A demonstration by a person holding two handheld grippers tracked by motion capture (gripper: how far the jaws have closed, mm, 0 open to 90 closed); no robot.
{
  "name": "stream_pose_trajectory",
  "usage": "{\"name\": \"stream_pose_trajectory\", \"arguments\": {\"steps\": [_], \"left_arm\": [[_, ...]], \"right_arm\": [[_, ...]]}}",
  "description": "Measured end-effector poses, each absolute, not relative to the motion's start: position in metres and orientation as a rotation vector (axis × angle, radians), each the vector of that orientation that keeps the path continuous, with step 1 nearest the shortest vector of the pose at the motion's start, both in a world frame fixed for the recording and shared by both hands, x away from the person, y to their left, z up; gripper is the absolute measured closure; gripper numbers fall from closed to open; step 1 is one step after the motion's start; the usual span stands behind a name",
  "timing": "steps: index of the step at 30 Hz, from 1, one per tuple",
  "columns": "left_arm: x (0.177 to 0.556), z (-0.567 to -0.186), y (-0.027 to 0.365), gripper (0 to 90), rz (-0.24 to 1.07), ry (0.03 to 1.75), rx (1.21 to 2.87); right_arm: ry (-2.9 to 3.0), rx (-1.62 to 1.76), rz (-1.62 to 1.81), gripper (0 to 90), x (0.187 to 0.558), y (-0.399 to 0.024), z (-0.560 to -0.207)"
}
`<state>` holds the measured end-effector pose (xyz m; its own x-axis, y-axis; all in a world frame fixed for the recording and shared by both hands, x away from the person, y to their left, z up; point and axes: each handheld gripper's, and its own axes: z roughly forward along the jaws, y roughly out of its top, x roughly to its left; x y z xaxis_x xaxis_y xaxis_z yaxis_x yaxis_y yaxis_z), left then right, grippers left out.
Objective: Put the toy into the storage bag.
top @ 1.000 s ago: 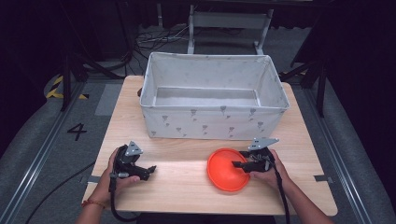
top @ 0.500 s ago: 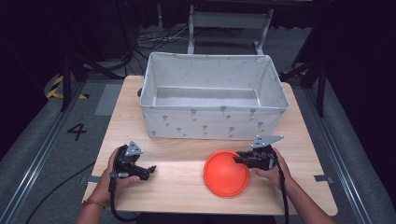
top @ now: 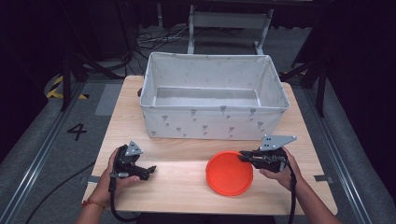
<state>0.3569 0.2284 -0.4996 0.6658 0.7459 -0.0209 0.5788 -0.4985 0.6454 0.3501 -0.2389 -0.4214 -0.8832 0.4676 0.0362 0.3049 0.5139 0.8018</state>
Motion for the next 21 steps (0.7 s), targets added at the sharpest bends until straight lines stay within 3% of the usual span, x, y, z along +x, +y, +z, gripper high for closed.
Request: {"name": "stream_pose_trajectory", "arguments": {"steps": [21], "left_arm": [[0.357,-0.500,0.228,0.2,0.349,1.020,2.251]], "right_arm": [[2.503,0.545,1.144,82.1,0.332,-0.258,-0.362]]}}
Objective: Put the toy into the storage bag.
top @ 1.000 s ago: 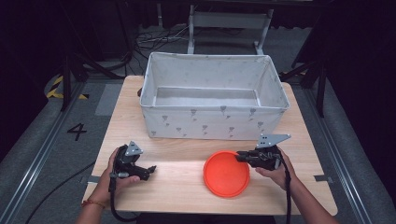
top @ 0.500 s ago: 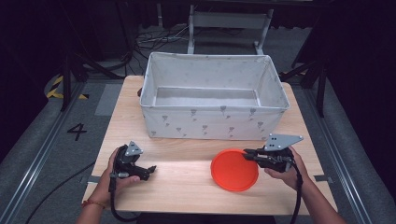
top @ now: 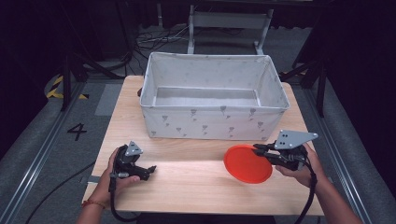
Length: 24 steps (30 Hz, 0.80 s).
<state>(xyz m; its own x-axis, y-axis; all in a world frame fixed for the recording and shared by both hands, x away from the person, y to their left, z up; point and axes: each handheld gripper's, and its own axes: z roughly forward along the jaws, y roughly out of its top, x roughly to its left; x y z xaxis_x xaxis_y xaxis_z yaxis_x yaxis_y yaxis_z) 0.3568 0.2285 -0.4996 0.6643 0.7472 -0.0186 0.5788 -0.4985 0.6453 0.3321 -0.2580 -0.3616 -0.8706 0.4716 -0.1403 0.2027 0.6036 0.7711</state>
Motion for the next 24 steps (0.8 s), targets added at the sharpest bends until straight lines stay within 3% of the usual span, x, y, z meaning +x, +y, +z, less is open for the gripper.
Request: {"name": "stream_pose_trajectory", "arguments": {"steps": [24], "left_arm": [[0.357,-0.500,0.228,0.2,0.350,1.020,2.251]], "right_arm": [[2.446,0.537,1.097,82.1,0.321,-0.277,-0.302]]}}
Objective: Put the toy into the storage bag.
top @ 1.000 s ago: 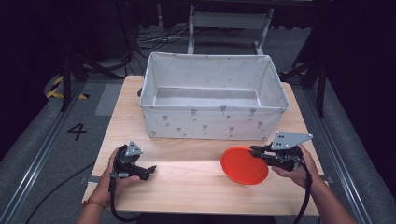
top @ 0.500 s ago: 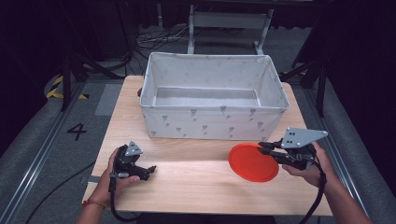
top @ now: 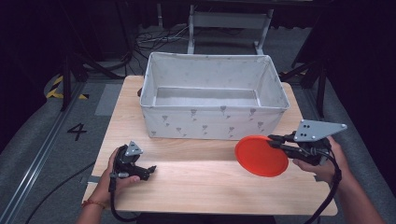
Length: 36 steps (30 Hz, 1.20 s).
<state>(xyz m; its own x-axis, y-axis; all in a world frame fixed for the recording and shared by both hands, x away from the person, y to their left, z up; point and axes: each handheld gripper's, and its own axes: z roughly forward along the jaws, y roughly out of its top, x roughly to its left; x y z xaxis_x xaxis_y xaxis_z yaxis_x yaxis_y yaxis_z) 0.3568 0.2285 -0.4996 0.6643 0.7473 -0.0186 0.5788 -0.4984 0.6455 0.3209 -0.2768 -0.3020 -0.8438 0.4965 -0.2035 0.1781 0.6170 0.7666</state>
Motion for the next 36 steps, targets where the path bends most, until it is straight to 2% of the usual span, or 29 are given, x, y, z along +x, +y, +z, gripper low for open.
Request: {"name": "stream_pose_trajectory", "arguments": {"steps": [21,36], "left_arm": [[0.356,-0.500,0.228,0.3,0.352,1.026,2.247],[0.356,-0.500,0.228,0.3,0.346,1.029,2.247]], "right_arm": [[2.362,0.534,1.087,82.1,0.326,-0.283,-0.248],[2.312,0.557,1.085,82.2,0.341,-0.283,-0.224]]}}
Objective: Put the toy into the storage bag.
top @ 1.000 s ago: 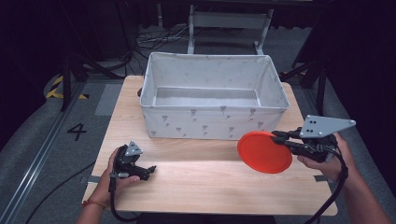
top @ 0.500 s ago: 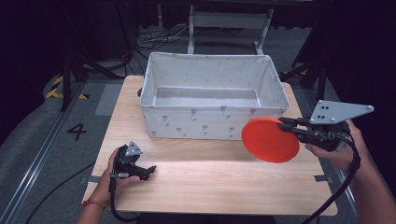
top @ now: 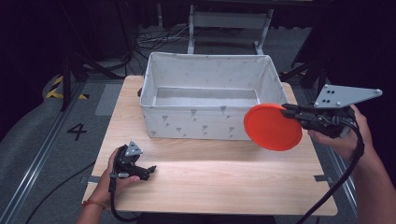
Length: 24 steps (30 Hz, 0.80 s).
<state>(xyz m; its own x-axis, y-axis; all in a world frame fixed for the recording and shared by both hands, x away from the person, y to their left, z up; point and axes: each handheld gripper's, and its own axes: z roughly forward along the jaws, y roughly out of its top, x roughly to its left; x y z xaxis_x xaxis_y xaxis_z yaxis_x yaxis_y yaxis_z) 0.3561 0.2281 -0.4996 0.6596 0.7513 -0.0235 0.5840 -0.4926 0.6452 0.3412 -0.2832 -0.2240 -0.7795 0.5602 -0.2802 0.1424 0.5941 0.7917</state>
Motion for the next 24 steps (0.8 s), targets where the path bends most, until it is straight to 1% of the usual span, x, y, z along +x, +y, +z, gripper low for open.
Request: {"name": "stream_pose_trajectory", "arguments": {"steps": [9,24], "left_arm": [[0.356,-0.500,0.228,0.2,0.352,1.025,2.248],[0.356,-0.500,0.228,0.2,0.349,1.027,2.246]], "right_arm": [[2.284,0.563,1.075,82.2,0.353,-0.280,-0.208],[2.239,0.624,1.029,82.2,0.388,-0.277,-0.186]]}}
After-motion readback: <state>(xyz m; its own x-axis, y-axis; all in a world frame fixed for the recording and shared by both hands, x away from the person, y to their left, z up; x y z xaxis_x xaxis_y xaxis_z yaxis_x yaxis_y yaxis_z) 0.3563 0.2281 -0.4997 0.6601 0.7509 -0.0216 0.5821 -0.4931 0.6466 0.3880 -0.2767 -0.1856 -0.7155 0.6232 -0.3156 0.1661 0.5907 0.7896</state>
